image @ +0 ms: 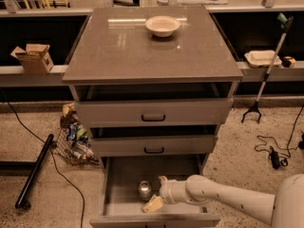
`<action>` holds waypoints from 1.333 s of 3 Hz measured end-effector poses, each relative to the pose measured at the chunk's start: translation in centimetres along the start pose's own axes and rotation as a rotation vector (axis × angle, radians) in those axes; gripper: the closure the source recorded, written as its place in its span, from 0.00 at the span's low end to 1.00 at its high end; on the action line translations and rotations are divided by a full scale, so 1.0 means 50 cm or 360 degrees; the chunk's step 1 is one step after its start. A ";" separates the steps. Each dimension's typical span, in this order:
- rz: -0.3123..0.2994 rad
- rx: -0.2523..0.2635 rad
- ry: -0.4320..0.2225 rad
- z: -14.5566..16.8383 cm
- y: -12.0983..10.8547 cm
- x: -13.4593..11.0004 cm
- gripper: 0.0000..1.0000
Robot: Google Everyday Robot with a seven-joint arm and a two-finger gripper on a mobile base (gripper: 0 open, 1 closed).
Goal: Pick 7up can from bottom drawer and place on counter
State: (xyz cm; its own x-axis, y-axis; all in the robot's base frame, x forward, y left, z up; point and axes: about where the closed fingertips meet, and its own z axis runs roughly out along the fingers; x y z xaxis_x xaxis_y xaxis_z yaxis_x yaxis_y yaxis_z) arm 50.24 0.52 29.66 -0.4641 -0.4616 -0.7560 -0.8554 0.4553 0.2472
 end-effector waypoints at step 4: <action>-0.0071 0.0106 -0.0145 0.151 -0.112 0.042 0.00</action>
Offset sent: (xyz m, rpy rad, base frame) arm 0.0553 0.0181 -0.0595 0.0448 -0.1165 -0.0246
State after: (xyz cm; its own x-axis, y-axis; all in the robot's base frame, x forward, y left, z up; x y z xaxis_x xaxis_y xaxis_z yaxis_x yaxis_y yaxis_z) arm 55.78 2.75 22.11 -0.4004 -0.4126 -0.8182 -0.8562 0.4866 0.1736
